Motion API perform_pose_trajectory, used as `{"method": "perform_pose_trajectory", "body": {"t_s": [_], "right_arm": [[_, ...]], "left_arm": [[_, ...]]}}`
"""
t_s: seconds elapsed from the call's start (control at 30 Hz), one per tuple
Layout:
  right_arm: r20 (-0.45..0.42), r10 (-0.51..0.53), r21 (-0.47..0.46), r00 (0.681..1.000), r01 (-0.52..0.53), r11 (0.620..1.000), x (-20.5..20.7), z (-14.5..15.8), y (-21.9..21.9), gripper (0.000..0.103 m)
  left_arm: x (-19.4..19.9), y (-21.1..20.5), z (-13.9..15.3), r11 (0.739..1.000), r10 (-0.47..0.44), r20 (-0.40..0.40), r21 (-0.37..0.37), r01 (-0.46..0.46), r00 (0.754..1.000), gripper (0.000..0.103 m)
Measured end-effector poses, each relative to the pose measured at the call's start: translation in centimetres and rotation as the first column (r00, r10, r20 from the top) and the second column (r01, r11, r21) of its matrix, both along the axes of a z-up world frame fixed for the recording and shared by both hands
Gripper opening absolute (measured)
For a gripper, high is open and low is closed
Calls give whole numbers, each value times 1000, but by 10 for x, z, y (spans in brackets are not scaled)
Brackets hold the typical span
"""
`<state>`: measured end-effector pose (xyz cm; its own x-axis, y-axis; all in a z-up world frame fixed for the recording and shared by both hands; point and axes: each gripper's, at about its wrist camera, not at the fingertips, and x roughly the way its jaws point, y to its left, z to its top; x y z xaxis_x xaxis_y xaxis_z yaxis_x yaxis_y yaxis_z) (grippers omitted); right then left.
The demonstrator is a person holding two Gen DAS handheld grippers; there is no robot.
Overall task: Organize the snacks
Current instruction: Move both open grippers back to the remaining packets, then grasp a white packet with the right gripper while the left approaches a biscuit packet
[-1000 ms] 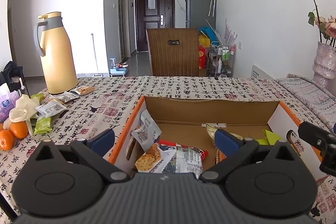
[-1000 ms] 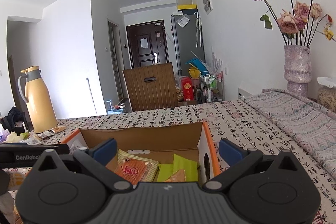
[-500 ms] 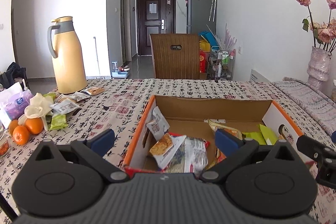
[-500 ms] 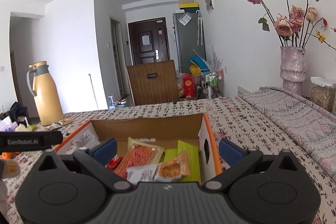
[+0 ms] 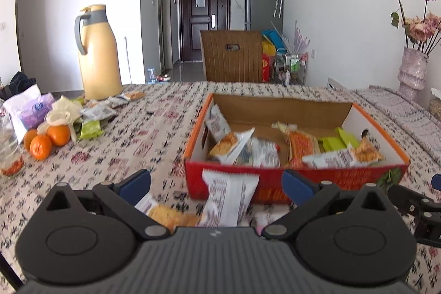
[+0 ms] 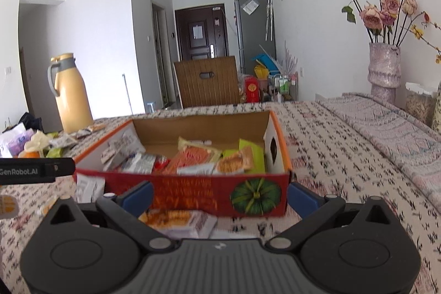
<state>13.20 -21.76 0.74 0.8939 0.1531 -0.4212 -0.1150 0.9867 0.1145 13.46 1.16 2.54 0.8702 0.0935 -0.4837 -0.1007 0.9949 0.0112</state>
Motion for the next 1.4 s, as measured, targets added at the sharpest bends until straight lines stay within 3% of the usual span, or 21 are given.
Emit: {"method": "perform_pose_trajectory", "body": {"t_s": [0.3,0.7,0.9,1.07,1.2,1.3,1.4], "right_arm": [[-117,-6,9,993,7,1000,-4,-29,-7,103],[-230,-36,-50,973,25,998,28,-43,7,102],[-259,-45,-62,965,29,998,39,-47,9,91],[-259,-50,-110,965,22,994,38,-52,13,74],[-251,-27,-118,968,-3,993,35,-52,11,69],[-242,5,-117,970,-34,993,32,-51,10,50],[-232,6,-130,973,-37,991,27,-50,11,43]], "left_arm": [[-19,11,-27,1000,-7,-60,-1,7,998,103],[-24,15,-32,1000,-16,-73,-8,16,997,103],[-23,18,-33,1000,-14,-77,-14,13,997,103],[-22,19,-34,1000,-10,-81,-20,8,997,103],[-22,20,-35,1000,-8,-83,-23,6,997,103],[-23,20,-35,1000,-8,-83,-23,6,997,103],[-23,20,-34,1000,-10,-82,-23,8,997,103]]}}
